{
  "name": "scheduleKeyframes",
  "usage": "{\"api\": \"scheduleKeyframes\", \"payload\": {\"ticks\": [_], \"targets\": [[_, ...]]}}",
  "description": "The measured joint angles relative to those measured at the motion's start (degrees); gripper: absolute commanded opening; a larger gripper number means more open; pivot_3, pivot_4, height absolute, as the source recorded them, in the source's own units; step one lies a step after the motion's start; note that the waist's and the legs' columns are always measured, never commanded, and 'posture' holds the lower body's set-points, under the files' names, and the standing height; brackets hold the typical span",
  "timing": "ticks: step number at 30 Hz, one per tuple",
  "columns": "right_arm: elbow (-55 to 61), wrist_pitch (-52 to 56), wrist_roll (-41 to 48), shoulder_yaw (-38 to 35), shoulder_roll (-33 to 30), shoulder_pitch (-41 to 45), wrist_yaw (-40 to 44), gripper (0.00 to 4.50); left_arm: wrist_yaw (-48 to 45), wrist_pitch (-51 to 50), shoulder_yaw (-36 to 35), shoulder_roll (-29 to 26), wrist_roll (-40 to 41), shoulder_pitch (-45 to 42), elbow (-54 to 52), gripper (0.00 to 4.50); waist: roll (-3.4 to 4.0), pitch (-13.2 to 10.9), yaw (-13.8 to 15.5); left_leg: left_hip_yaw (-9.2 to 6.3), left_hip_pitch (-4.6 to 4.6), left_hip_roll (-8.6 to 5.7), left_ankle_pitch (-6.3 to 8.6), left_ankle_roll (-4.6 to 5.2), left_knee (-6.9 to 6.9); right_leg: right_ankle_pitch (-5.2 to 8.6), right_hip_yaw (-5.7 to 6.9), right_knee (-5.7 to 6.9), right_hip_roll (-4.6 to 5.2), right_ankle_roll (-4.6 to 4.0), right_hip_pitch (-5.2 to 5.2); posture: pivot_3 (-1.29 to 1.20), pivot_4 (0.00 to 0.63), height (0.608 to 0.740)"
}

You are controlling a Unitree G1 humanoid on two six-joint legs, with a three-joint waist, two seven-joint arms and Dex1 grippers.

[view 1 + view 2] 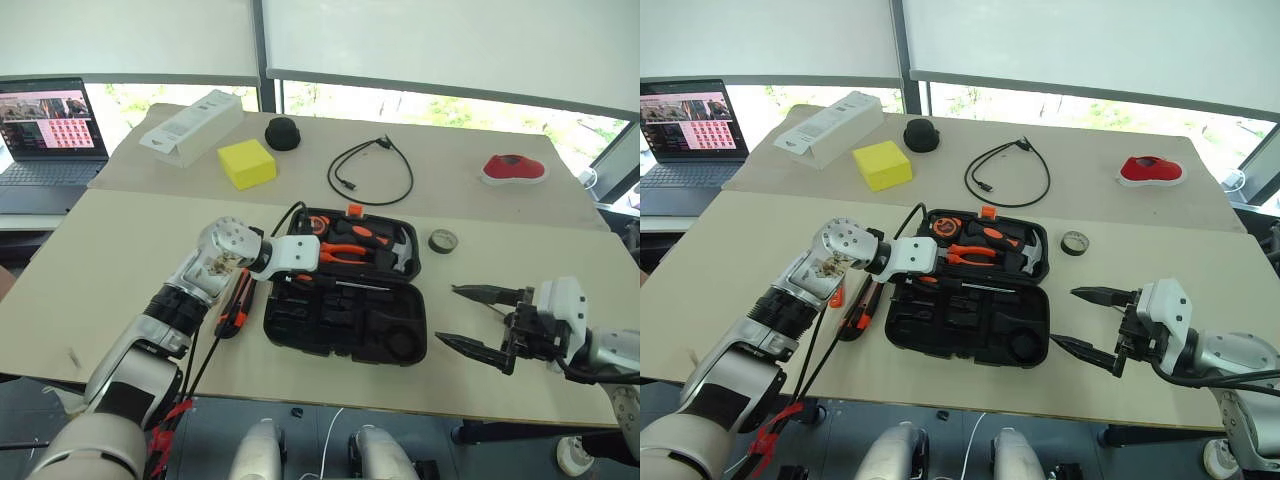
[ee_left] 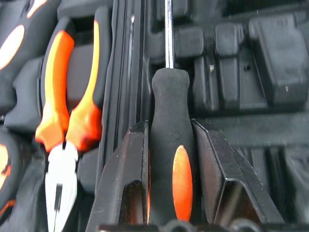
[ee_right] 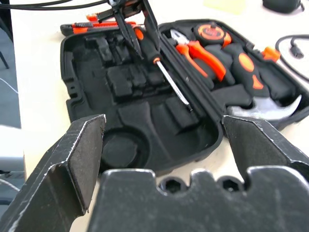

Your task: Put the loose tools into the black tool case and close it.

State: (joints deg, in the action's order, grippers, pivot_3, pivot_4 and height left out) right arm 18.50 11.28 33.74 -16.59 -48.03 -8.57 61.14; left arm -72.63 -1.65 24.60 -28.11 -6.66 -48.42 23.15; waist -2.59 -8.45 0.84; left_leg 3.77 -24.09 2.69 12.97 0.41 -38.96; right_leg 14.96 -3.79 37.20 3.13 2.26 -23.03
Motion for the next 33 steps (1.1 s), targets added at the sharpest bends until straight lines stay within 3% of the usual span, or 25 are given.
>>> {"api": "scheduleKeyframes", "payload": {"ticks": [5, 9, 12, 17, 21, 33], "targets": [[-0.55, 0.19, -0.9, -0.26, 0.0, -0.8, 0.4, 4.5, 2.09, -1.23, -2.36, 2.17, 2.14, 0.65, -1.16, 3.9, 0.01, -0.01, 0.0, -0.04, -0.07, -0.02, 0.0, 0.01, -0.03, -0.01, 0.0, -0.01, 0.02, 0.02, -0.03, 0.0, 0.15, 0.74], [-0.61, 0.21, -0.4, -0.7, 0.12, -1.1, 1.36, 4.5, 3.55, -2.57, -6.61, 3.18, 6.33, 1.48, -3.25, 3.9, 0.03, -0.01, -0.22, -0.09, -0.12, 0.01, 0.0, 0.01, 0.0, -0.01, 0.0, 0.0, 0.0, 0.02, -0.11, 0.0, 0.15, 0.74], [-0.48, 0.25, 0.83, -1.28, 0.57, -1.56, 1.68, 4.5, 3.61, -2.23, -8.92, 2.71, 8.61, 2.23, -4.82, 3.15, 0.06, 0.01, -0.39, -0.1, -0.08, 0.0, 0.01, 0.02, 0.0, -0.01, 0.0, 0.0, 0.0, 0.02, -0.08, 0.0, 0.15, 0.74], [0.13, 0.25, 1.38, -2.26, 2.79, -1.73, 0.62, 4.5, 2.82, -1.95, -9.65, 1.46, 9.33, 7.38, -4.11, 1.26, 0.13, 0.03, -0.34, -0.09, -0.09, 0.0, 0.01, 0.02, -0.01, -0.01, 0.0, 0.0, 0.0, 0.02, -0.08, 0.0, 0.15, 0.74], [0.55, 0.28, 1.42, -2.28, 3.77, -1.46, -0.31, 4.5, 4.0, -1.92, -9.64, 2.99, 9.23, 9.6, -2.67, 0.11, 0.13, 0.02, 0.06, -0.08, -0.11, -0.05, 0.0, 0.02, -0.03, -0.02, 0.01, -0.01, 0.04, 0.04, -0.07, 0.0, 0.15, 0.74], [2.44, 1.74, 1.42, -2.18, 5.77, -1.51, -2.79, 4.5, 8.23, -4.74, -7.95, 5.9, 7.86, 9.96, -2.58, 0.11, 0.24, 0.1, 0.28, -0.1, 0.14, -0.08, 0.01, 0.03, -0.03, -0.02, 0.03, -0.05, 0.05, 0.05, 0.26, 0.0, 0.15, 0.74]]}}
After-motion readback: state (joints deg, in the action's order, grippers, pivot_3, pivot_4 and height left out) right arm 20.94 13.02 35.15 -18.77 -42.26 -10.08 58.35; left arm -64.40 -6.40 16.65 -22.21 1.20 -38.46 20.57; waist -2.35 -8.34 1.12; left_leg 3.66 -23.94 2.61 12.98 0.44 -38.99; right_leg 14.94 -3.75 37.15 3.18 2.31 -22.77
